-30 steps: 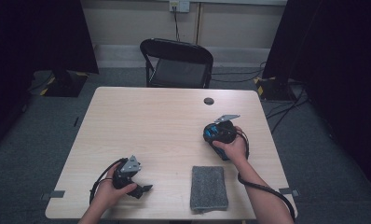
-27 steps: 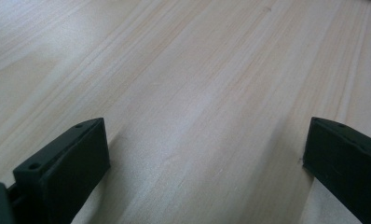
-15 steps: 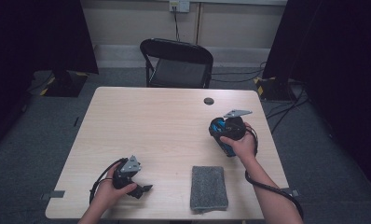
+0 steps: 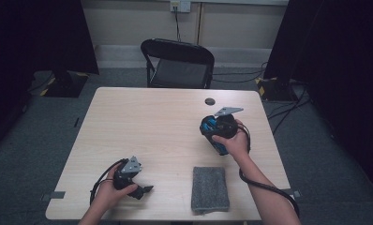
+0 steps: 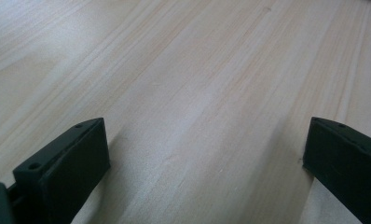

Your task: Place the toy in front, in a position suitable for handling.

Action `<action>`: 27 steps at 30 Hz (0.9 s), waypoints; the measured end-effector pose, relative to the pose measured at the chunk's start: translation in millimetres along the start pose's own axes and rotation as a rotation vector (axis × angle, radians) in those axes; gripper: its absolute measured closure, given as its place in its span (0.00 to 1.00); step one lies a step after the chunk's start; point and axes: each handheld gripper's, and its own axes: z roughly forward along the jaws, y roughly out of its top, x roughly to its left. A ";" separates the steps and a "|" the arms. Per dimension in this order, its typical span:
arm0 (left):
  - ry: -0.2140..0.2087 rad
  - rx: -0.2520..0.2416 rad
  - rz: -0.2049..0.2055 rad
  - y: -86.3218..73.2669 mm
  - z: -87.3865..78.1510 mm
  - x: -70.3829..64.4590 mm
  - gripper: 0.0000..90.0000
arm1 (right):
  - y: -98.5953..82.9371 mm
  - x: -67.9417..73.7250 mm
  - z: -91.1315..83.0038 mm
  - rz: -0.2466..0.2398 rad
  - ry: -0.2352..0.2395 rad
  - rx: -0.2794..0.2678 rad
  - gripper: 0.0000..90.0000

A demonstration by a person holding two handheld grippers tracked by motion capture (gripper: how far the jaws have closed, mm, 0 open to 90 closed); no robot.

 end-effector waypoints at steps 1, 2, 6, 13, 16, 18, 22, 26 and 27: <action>0.000 0.002 0.004 0.0 -0.1 0.2 0.00 | 3.5 7.3 8.1 -0.021 0.017 0.005 0.29; 0.000 0.002 0.003 0.0 -0.1 0.2 0.00 | 3.5 7.3 8.1 -0.021 0.017 0.005 0.29; 0.000 0.000 0.001 0.0 0.0 0.1 0.00 | 10.8 19.9 23.3 -0.061 0.051 0.022 0.29; -0.001 0.000 0.001 0.0 0.0 0.1 0.00 | 19.3 37.6 49.3 -0.112 0.094 0.045 0.29; -0.001 0.000 0.002 0.0 0.0 0.2 0.00 | 19.1 41.5 55.4 -0.121 0.102 0.059 0.29; -0.001 0.002 0.005 0.0 -0.1 0.4 0.00 | 17.4 45.7 63.6 -0.140 0.112 0.086 0.29; -0.001 0.000 0.003 0.0 0.0 0.2 0.00 | 15.3 47.3 69.8 -0.152 0.121 0.105 0.29; -0.004 -0.001 0.004 0.1 0.1 0.6 0.00 | 13.9 49.5 77.2 -0.171 0.127 0.124 0.29; -0.004 -0.001 0.003 0.0 0.1 0.5 0.00 | 13.8 49.8 78.7 -0.175 0.130 0.126 0.29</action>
